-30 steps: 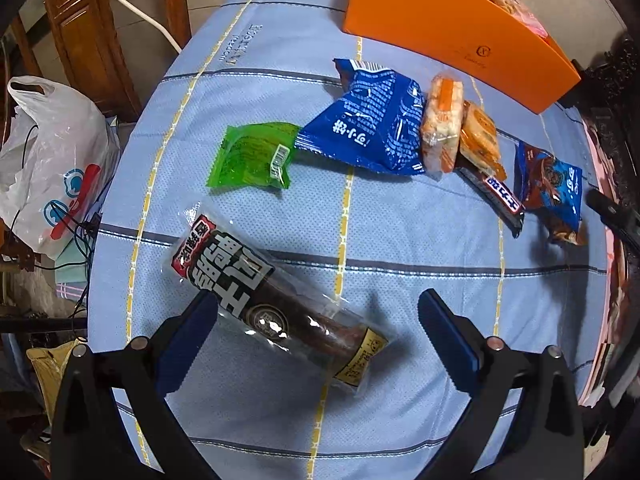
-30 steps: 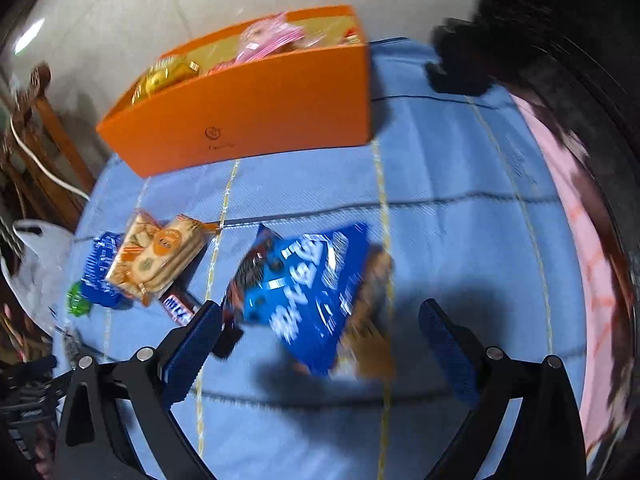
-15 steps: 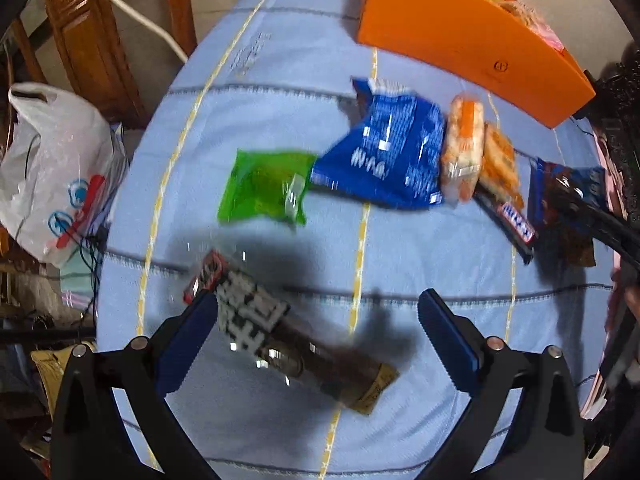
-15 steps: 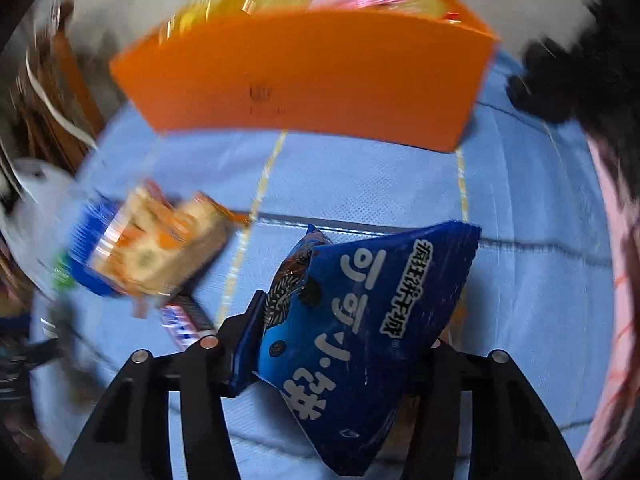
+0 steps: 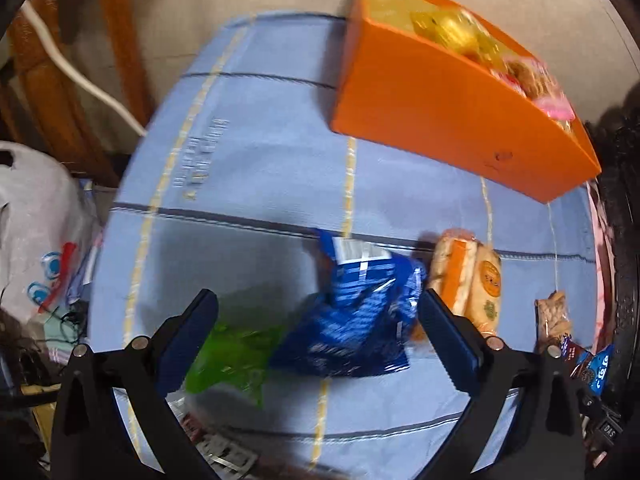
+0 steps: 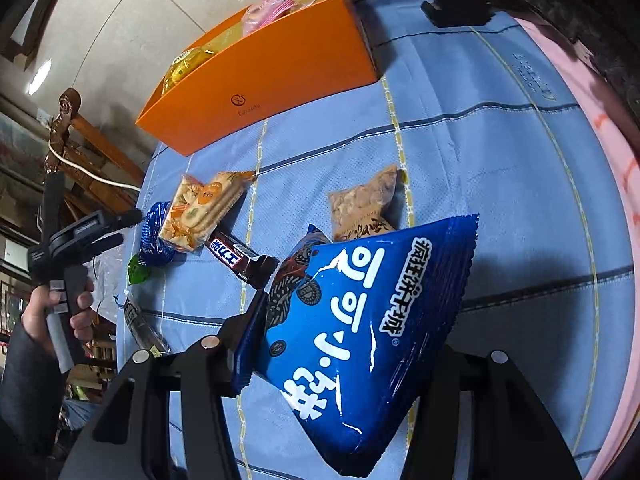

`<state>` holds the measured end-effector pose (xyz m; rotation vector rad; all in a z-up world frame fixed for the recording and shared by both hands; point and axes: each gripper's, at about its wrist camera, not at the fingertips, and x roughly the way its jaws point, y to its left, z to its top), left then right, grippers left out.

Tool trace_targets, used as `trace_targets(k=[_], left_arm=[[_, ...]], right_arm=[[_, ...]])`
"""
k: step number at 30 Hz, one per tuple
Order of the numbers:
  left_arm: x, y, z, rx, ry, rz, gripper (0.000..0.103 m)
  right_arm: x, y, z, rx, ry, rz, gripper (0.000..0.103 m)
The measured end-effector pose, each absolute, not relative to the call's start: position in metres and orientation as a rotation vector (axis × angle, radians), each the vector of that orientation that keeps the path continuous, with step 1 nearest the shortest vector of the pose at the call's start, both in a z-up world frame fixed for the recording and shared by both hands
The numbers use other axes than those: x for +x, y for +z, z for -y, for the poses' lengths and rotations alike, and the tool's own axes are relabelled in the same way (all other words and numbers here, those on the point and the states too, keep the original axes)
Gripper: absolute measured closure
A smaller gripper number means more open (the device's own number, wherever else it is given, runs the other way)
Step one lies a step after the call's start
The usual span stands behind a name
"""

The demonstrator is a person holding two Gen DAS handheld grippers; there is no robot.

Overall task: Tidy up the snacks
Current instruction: 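Grasp a blue chip bag with left tool while right tool grasps large blue chip bag, then carry both blue chip bags into the orange box and open both tools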

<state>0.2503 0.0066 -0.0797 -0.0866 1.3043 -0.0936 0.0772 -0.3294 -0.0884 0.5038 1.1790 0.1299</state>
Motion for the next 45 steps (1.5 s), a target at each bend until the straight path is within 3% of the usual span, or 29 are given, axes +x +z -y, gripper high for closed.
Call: trace_targets(k=[2, 3, 8, 11, 13, 15, 27, 45], left_arm=[[0.254, -0.092, 0.005, -0.050, -0.122, -1.335, 0.019], [0.257, -0.100, 0.011, -0.052, -0.153, -1.363, 0.032], [0.259, -0.120, 0.028, -0.089, -0.232, -1.403, 0.033], [0.248, -0.128, 0.057, 0.169, -0.230, -1.355, 0.034], [0.244, -0.128, 0.062, 0.192, -0.238, -1.336, 0.050], [0.243, -0.124, 0.052, 0.128, -0.221, -1.345, 0.057], [0.208, -0.052, 0.004, -0.025, -0.205, -1.229, 0.058], [0.257, 0.014, 0.060, 0.033, -0.225, -1.153, 0.058]], right_arm=[[0.078, -0.086, 0.326, 0.509, 0.132, -1.172, 0.050], [0.079, -0.086, 0.326, 0.512, 0.136, -1.169, 0.050], [0.087, -0.080, 0.310, 0.499, 0.184, -1.168, 0.049], [0.093, -0.078, 0.302, 0.491, 0.205, -1.175, 0.049], [0.096, -0.076, 0.298, 0.483, 0.215, -1.173, 0.050], [0.097, -0.072, 0.294, 0.473, 0.221, -1.160, 0.050], [0.106, -0.054, 0.294, 0.452, 0.259, -1.118, 0.050], [0.196, 0.027, 0.308, 0.369, 0.285, -0.924, 0.049]])
